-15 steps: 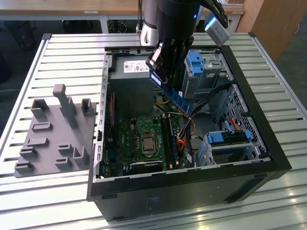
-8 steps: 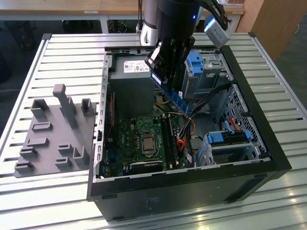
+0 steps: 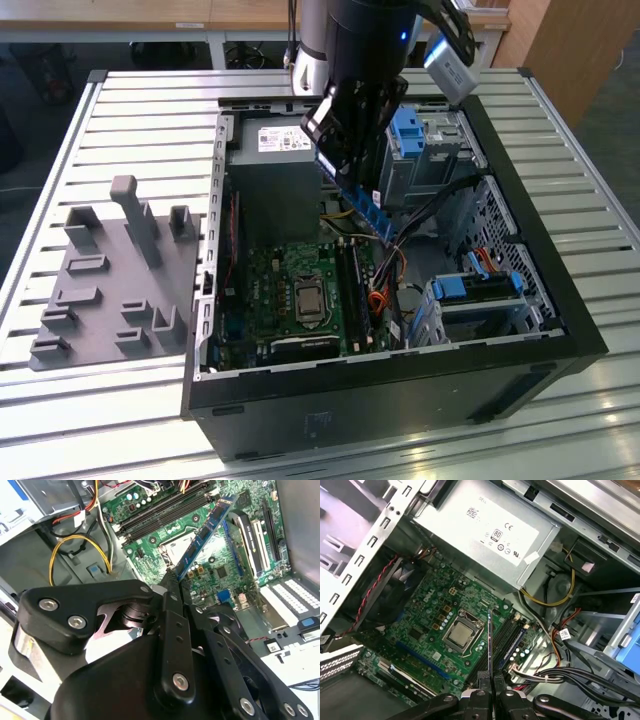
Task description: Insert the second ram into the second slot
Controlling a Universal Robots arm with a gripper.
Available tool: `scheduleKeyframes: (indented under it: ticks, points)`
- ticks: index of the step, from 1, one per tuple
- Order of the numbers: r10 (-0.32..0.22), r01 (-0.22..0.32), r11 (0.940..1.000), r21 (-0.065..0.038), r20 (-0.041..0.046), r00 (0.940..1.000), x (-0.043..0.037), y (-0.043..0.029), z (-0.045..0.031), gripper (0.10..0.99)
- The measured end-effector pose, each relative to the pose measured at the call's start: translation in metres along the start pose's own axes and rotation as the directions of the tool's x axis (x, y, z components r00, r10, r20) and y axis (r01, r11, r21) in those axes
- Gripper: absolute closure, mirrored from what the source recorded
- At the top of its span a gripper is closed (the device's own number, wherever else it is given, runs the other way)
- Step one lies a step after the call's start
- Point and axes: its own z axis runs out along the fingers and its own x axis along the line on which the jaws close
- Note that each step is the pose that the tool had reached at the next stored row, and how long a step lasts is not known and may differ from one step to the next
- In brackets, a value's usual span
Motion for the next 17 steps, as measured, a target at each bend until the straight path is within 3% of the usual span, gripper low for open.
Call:
scheduleKeyframes:
  ticks: [17]
  points:
    - [0.077, -0.077, 0.997, 0.0, 0.0014, 0.997, 0.0, 0.0, 0.0, 0.949]
